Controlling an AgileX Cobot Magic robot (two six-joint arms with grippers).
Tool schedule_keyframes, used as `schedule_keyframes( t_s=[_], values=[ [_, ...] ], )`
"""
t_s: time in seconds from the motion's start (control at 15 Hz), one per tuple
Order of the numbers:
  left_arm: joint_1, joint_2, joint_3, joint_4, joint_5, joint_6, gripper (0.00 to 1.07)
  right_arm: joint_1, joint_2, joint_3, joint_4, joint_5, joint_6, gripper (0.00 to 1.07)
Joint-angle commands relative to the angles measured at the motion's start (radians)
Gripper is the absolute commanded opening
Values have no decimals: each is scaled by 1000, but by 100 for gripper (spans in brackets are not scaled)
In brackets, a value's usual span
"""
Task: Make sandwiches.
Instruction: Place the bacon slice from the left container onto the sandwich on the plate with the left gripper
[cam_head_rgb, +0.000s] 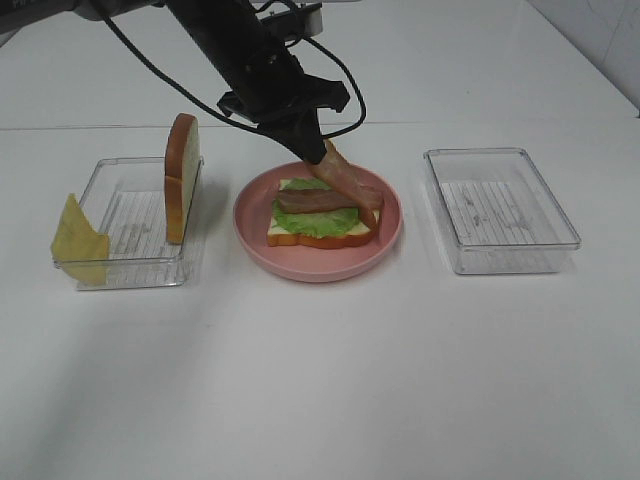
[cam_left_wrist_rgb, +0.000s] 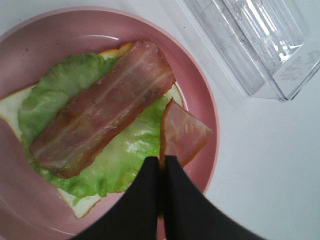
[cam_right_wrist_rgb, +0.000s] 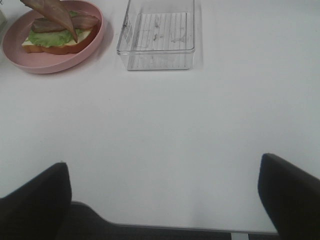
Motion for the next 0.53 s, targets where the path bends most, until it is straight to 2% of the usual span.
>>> schedule_keyframes(
  t_s=[0.07, 0.27, 0.47, 0.53],
  values=[
    [1, 0, -4, 27, 1, -7, 0, 2, -33, 4, 0, -7, -7, 96],
    [1, 0, -4, 101, 6, -26, 0, 2, -33, 4, 0, -7, -7, 96],
    [1, 0, -4, 103, -9, -31, 0, 2, -33, 4, 0, -7, -7, 96],
    [1, 4, -4, 103, -32, -52, 0, 2, -33, 4, 0, -7, -7, 96]
  ],
)
